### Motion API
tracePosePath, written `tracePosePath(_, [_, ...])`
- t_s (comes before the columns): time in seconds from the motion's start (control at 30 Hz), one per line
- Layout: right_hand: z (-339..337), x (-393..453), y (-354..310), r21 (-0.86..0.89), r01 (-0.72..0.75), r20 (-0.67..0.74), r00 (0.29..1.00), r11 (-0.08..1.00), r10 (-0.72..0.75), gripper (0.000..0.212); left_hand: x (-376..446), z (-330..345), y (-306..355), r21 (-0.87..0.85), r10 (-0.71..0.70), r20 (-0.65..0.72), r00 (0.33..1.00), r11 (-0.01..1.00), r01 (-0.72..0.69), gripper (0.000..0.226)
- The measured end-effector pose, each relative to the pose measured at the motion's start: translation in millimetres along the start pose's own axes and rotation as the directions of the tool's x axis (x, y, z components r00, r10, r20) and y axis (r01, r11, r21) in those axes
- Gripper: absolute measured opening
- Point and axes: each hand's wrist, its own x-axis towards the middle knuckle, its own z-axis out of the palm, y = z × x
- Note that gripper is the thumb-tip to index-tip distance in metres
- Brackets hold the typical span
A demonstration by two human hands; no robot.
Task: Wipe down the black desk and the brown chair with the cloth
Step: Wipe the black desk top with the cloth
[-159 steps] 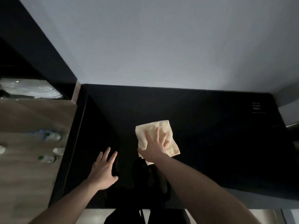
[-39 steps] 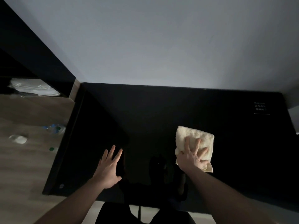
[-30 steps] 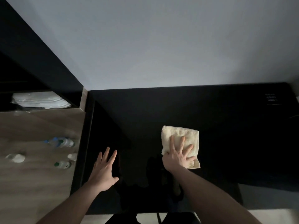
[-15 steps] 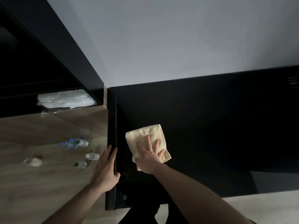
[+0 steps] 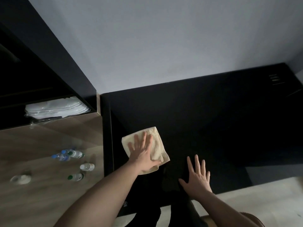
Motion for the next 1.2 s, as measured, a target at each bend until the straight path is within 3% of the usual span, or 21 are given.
tracePosePath(0.17, [13, 1, -7, -0.011, 0.028, -0.023, 0.999, 1.000, -0.028, 0.116, -6, 8, -32, 0.080, -0.008, -0.045, 0.999, 0.997, 0.011, 0.122])
tracePosePath(0.4, [17, -4, -13, -0.024, 0.041, -0.001, 0.999, 0.999, -0.041, 0.109, -25, 7, -114, 0.049, -0.205, -0.037, 0.978, 0.977, 0.207, 0.114])
tracePosePath(0.5, [17, -8, -11, -0.010, 0.065, -0.020, 0.998, 0.998, -0.065, 0.106, -40, 5, -126, 0.068, -0.215, -0.017, 0.976, 0.974, 0.216, 0.112])
tracePosePath(0.8, [19, -28, 16, -0.015, 0.059, -0.059, 0.996, 0.998, -0.060, 0.100, -41, 17, -101, -0.022, -0.219, 0.069, 0.973, 0.975, 0.221, 0.099])
tracePosePath(1.2, [-24, -22, 72, -0.002, 0.022, -0.079, 0.997, 1.000, -0.022, 0.097, -24, 33, -8, -0.033, -0.106, -0.007, 0.994, 0.994, 0.105, 0.087])
